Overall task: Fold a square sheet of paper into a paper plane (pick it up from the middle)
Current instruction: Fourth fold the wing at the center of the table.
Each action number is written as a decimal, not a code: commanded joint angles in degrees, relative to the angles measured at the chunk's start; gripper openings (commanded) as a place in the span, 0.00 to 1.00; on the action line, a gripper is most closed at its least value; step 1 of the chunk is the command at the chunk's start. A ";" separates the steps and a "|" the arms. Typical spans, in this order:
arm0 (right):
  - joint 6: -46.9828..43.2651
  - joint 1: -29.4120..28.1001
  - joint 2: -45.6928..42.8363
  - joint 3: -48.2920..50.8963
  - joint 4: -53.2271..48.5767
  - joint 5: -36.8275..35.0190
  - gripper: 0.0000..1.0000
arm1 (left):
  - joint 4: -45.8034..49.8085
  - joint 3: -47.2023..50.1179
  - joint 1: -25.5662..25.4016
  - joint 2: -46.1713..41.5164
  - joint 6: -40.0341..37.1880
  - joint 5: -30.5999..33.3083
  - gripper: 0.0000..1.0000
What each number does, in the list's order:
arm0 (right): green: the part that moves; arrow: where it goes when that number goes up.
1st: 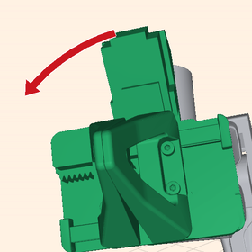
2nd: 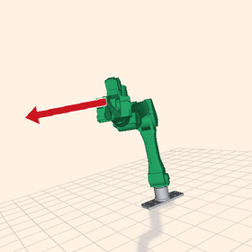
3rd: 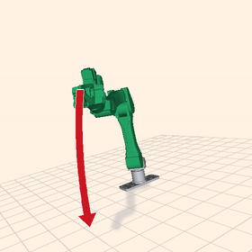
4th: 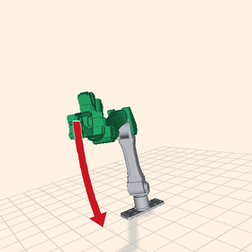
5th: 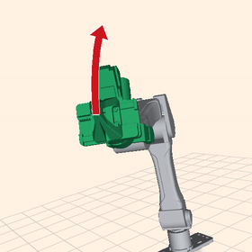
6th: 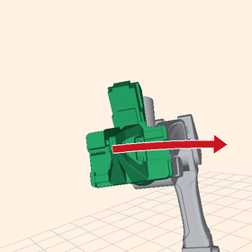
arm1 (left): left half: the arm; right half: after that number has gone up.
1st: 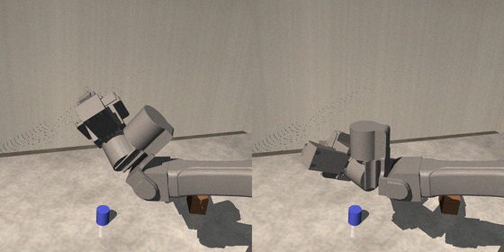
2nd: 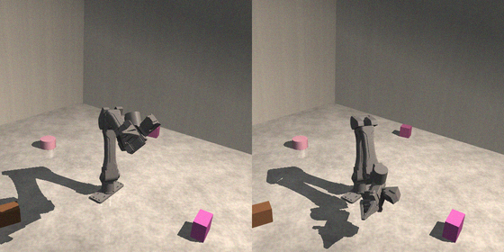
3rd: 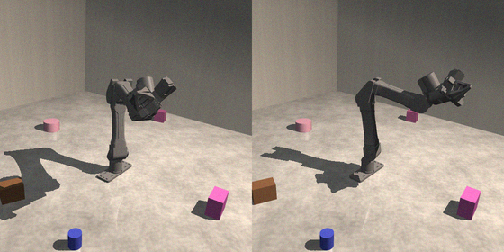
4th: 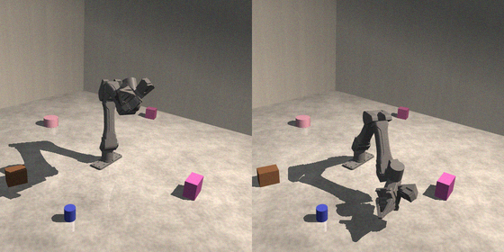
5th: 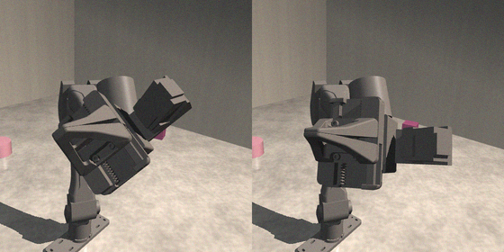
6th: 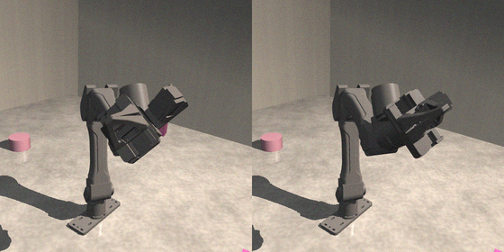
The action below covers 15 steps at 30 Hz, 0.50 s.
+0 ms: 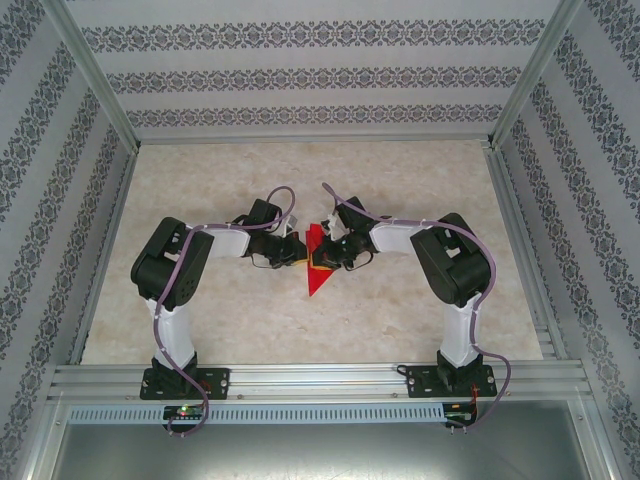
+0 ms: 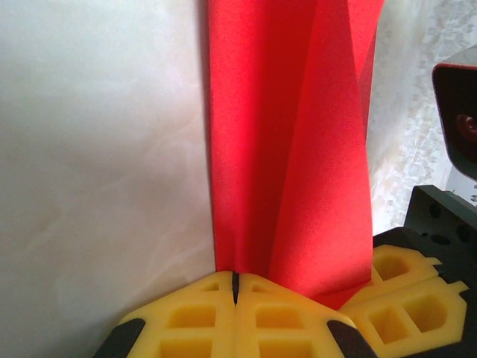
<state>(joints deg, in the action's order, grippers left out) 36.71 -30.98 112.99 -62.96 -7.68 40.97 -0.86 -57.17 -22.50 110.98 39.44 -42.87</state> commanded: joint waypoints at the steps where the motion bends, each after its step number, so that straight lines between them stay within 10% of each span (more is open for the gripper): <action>1: 1.14 -0.92 1.00 -0.86 2.73 0.07 0.00 | 1.65 -0.16 -0.26 1.24 -1.80 -0.04 0.00; 15: 0.04 -1.01 3.90 -0.52 1.25 -1.82 0.02 | 0.67 0.70 -0.26 -2.30 -0.34 -0.36 0.00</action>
<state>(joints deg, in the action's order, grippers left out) 37.52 -31.29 114.89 -63.29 -6.13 41.19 -0.84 -57.12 -22.48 110.93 39.29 -42.81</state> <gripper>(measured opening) 0.042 0.064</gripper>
